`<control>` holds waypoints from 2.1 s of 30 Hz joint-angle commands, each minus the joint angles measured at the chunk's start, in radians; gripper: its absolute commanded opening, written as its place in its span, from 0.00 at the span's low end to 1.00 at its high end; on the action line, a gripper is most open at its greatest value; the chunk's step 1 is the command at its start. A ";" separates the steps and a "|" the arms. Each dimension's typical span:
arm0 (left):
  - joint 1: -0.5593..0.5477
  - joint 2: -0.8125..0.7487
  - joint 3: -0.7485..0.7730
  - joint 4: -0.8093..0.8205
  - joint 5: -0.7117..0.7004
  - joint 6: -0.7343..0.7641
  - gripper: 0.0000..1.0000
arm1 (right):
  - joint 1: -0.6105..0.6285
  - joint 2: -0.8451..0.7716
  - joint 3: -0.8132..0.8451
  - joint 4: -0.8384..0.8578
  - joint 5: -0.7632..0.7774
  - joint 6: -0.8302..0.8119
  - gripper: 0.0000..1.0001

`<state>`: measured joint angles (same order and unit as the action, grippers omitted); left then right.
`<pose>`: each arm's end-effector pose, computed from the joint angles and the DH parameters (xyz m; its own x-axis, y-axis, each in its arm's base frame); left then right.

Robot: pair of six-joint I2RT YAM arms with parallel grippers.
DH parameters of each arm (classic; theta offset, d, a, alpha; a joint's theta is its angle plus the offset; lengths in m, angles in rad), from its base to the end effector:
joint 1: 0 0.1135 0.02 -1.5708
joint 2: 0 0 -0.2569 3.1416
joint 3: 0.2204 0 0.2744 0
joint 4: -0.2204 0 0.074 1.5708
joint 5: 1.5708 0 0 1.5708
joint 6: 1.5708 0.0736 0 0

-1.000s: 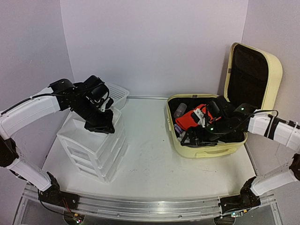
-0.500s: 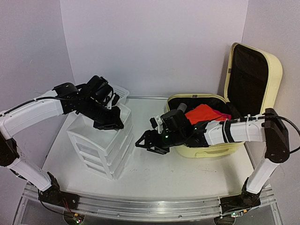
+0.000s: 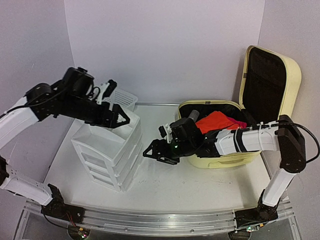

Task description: Open, take out, and arrange the luggage

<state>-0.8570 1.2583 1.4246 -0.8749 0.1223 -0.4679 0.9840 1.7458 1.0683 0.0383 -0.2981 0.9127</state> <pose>0.1941 -0.2378 0.3657 -0.7460 0.1775 -0.6419 0.5316 0.7393 -0.4133 0.2183 0.3674 0.1593 -0.9350 -0.0404 -0.3522 -0.3053 0.5967 0.7421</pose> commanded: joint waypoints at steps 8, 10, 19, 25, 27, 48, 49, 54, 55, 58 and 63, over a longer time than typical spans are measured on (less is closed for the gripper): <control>0.438 -0.305 -0.031 -0.229 0.042 0.265 0.99 | 0.001 -0.094 -0.003 -0.027 -0.057 -0.121 0.96; 0.532 -0.268 -0.029 -0.228 0.134 0.269 0.99 | 0.002 -0.096 0.002 -0.036 -0.058 -0.125 0.96; 1.011 -0.129 -0.273 0.005 0.676 0.205 0.55 | 0.002 -0.150 -0.050 -0.037 -0.041 -0.112 0.97; 1.068 -0.056 -0.515 0.318 0.978 0.063 0.20 | 0.002 -0.162 -0.062 -0.065 -0.039 -0.112 0.97; 1.067 -0.036 -0.549 0.329 1.027 0.093 0.10 | 0.002 -0.159 -0.056 -0.073 -0.041 -0.117 0.97; 0.908 -0.002 -0.715 0.445 1.088 0.049 0.00 | 0.021 -0.027 0.138 -0.128 0.062 -0.057 0.98; 0.905 -0.002 -0.719 0.448 1.087 0.050 0.00 | 0.023 -0.016 0.152 -0.125 0.067 -0.039 0.98; 0.889 0.001 -0.727 0.460 1.087 0.049 0.00 | 0.033 -0.009 0.158 -0.089 0.118 0.075 0.97; 0.888 -0.001 -0.729 0.461 1.085 0.049 0.00 | 0.039 -0.021 0.157 -0.095 0.144 0.085 0.96; 0.886 -0.001 -0.733 0.463 1.074 0.049 0.00 | 0.072 -0.048 0.172 -0.161 0.257 0.066 0.97; 0.886 0.009 -0.731 0.465 1.054 0.051 0.00 | 0.114 -0.012 0.266 -0.296 0.370 0.049 0.97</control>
<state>0.0334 1.2640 0.6968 -0.4503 1.1751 -0.4202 1.0641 1.7428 1.2289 -0.1772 -0.0689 0.9592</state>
